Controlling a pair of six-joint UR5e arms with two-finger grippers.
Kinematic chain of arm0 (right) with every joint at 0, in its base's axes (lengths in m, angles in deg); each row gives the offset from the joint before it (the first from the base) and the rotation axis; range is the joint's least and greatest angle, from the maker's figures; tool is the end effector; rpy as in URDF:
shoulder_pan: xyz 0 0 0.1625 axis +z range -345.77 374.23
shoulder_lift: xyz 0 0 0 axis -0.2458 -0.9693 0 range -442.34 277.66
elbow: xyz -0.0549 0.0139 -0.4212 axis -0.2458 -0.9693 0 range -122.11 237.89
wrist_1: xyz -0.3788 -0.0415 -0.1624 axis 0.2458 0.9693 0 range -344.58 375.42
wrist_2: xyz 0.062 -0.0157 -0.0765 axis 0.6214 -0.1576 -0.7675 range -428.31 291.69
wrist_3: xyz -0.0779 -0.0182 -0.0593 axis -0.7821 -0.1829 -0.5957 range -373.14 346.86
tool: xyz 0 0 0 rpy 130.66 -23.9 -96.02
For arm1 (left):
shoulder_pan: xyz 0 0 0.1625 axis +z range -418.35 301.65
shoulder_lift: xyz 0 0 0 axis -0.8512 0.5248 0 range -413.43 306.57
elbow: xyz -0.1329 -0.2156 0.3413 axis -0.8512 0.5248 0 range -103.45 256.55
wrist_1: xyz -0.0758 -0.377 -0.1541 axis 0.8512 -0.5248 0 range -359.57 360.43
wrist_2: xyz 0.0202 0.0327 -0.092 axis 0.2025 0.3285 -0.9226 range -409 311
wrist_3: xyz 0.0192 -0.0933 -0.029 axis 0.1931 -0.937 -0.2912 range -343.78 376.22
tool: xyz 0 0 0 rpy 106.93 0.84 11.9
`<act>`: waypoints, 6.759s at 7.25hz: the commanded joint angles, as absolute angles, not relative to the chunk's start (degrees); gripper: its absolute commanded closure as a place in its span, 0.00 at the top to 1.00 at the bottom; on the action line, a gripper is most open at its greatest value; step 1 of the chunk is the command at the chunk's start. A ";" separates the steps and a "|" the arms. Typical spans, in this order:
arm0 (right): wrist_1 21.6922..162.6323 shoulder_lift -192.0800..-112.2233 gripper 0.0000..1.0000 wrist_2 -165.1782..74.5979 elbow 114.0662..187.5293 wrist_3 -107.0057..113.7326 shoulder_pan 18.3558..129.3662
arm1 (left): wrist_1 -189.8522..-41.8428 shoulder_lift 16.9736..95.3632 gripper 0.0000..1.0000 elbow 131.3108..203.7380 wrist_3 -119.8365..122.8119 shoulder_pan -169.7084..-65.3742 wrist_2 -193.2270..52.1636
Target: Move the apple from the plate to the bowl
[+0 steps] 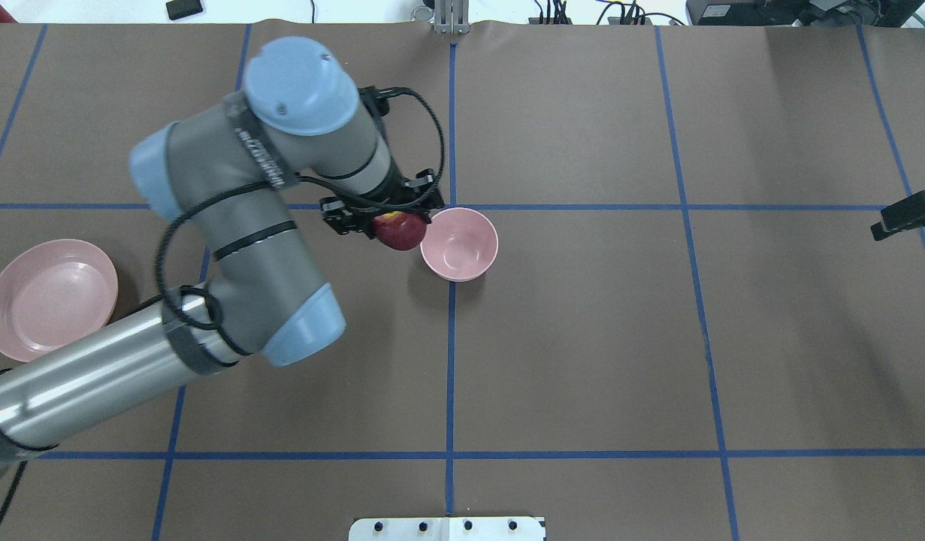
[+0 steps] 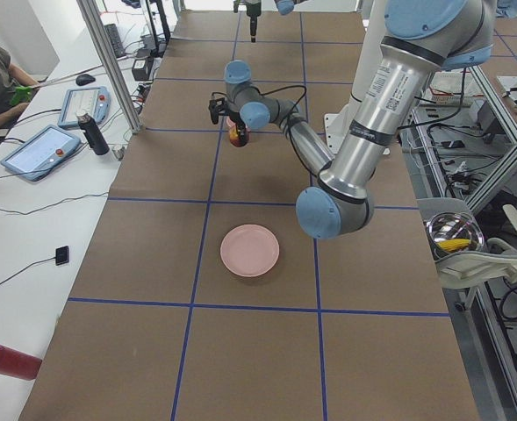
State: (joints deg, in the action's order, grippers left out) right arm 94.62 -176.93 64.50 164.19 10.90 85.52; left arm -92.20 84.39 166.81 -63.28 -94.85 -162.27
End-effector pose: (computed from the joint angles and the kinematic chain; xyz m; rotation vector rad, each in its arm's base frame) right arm -0.0886 -0.4663 0.5357 0.0799 -0.8224 -0.0591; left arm 0.5155 -0.4985 0.1369 0.0001 0.9523 -0.2395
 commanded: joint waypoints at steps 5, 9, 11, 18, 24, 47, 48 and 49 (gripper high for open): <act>94.78 -177.97 1.00 65.02 161.16 3.12 89.38 | -102.05 94.23 0.00 148.01 -64.46 -92.62 -159.83; 94.78 -177.79 1.00 65.11 160.90 3.38 89.38 | -102.13 92.91 0.02 149.41 -67.69 -91.66 -160.18; 94.78 -177.62 1.00 65.02 160.20 3.56 89.38 | -102.22 92.21 0.35 149.42 -67.72 -91.48 -160.18; 94.78 -177.00 1.00 68.09 159.49 3.82 89.38 | -100.39 85.21 0.98 163.32 -67.89 -92.09 -160.44; 95.40 -174.63 1.00 68.36 158.17 2.68 98.08 | -87.90 40.66 0.97 197.68 -13.25 -119.71 -175.87; 94.78 -178.14 1.00 66.69 158.61 -4.35 97.99 | -90.45 26.64 0.98 183.61 11.65 -142.54 -186.99; 94.69 -178.06 1.00 66.69 158.61 -4.35 97.99 | -90.45 26.64 0.98 183.69 11.65 -142.63 -186.99; 94.69 -178.06 1.00 66.60 158.70 -4.35 97.99 | -90.53 26.64 0.98 183.61 11.73 -142.63 -186.99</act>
